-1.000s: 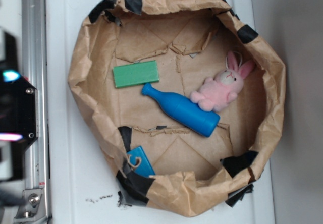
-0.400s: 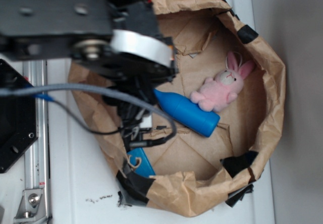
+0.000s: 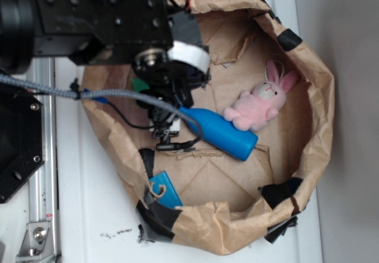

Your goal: Grab the green block.

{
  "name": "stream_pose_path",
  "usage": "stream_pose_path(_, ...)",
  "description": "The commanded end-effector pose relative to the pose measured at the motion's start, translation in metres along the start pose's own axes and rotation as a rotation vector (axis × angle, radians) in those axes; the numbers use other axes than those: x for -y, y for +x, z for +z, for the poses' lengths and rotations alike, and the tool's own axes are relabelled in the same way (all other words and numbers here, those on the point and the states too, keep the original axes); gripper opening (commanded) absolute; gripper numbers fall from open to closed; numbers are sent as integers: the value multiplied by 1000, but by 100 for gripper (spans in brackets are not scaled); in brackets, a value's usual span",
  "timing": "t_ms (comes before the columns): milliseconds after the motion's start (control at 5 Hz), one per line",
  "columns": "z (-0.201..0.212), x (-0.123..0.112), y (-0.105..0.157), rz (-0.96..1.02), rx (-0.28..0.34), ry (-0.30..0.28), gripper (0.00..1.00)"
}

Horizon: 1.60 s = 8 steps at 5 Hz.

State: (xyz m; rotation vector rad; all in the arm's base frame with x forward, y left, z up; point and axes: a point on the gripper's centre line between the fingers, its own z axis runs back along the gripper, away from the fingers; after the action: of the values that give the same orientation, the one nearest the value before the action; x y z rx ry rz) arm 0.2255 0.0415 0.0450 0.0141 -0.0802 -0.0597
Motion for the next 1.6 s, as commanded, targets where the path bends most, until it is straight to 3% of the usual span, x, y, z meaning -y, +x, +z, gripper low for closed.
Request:
stream_pose_path(0,-32,-5,1,-59,-41,85,71)
stream_pose_path(200,-27,-3,-1,-44,-13,115,0)
stream_pose_path(600,-35,-4,-2,-17,-44,135,0)
stream_pose_path(800,-15,-5,-4,33,-87,233,0)
stream_pose_path(1000,34,4,-1,272,40,156,0)
stream_pose_path(1200,84,21,13,330,122,69,0)
stream_pose_path(1400,134,31,22,297,107,41,0)
